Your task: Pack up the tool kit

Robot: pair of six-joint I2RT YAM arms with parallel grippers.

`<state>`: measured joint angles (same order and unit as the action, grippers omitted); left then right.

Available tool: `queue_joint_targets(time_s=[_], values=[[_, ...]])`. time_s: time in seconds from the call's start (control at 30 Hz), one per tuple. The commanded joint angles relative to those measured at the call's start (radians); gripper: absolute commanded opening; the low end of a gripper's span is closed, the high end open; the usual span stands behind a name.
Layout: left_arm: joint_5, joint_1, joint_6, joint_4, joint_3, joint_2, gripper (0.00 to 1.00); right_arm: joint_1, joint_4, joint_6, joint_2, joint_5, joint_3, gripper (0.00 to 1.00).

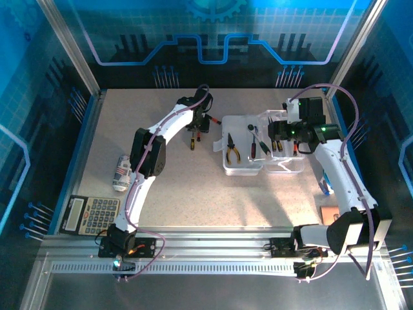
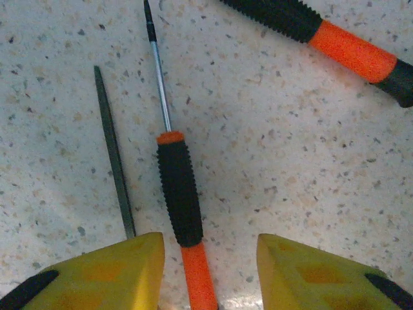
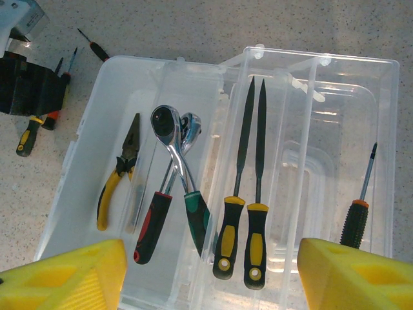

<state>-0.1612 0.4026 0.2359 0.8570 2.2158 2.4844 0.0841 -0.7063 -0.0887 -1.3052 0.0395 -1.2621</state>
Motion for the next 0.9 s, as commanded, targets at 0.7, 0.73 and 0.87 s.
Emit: queue_joint_targets(time_s=[0.7, 0.73, 0.87], values=[[0.001, -0.005, 0.016, -0.022, -0.051, -0.002, 0.00, -0.014, -0.020, 0.000, 0.023, 0.033, -0.001, 0.72], [0.008, -0.005, 0.014, -0.024, -0.061, -0.028, 0.00, -0.014, -0.022, 0.001, 0.026, 0.035, -0.002, 0.72], [0.052, -0.006, 0.009, -0.044, -0.107, -0.148, 0.00, -0.014, -0.025, -0.001, 0.039, 0.060, -0.004, 0.87]])
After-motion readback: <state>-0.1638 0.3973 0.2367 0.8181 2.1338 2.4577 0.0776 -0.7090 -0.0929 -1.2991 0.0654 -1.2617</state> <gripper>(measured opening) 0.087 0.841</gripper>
